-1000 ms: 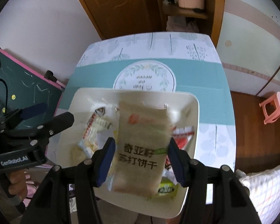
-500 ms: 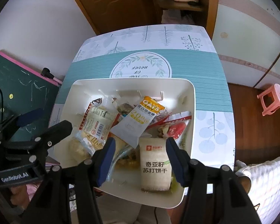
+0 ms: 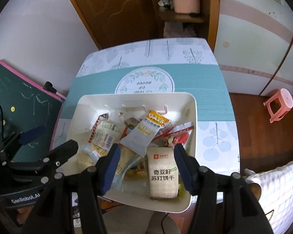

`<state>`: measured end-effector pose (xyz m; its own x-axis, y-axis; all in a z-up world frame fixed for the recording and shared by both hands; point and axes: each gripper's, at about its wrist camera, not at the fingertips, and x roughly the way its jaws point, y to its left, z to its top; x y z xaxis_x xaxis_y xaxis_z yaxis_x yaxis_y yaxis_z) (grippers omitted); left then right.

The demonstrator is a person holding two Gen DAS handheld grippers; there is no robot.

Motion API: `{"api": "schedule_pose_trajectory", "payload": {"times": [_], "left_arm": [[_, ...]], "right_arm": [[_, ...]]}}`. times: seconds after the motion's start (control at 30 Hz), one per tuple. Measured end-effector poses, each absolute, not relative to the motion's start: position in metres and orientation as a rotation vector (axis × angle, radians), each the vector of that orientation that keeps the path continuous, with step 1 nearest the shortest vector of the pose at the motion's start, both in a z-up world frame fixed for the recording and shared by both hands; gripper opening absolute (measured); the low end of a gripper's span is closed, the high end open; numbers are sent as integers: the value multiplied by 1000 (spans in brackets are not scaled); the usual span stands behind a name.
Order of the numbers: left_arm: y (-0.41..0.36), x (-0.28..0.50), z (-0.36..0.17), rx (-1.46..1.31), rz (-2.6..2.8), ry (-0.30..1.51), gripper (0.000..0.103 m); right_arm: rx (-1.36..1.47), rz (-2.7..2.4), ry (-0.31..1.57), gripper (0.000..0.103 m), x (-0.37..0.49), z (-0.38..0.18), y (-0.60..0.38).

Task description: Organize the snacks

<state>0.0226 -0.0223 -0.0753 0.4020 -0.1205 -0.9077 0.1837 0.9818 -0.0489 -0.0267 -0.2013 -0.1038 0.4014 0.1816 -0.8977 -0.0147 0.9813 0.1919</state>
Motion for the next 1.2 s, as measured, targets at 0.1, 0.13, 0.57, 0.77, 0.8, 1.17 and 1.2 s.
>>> {"api": "schedule_pose_trajectory", "payload": {"times": [0.1, 0.13, 0.57, 0.77, 0.8, 1.17, 1.2], "left_arm": [[-20, 18, -67, 58, -180, 1119, 94], [-19, 16, -63, 61, -175, 1107, 94], [-13, 4, -32, 71, -126, 1009, 94], [-8, 5, -29, 63, -105, 1009, 94], [-8, 6, -29, 62, -104, 1010, 94], [-3, 10, -31, 57, -98, 1018, 94], [-3, 10, -32, 56, -98, 1018, 94]], "right_arm": [[164, 114, 1120, 58, -31, -93, -201], [166, 110, 1110, 58, -32, -89, -201], [136, 61, 1026, 58, -48, -57, -195], [115, 62, 1007, 58, -49, -51, -188], [111, 61, 1003, 58, -49, -50, -187], [108, 65, 997, 58, -45, -48, -181], [108, 66, 997, 58, -44, -48, -180]]}}
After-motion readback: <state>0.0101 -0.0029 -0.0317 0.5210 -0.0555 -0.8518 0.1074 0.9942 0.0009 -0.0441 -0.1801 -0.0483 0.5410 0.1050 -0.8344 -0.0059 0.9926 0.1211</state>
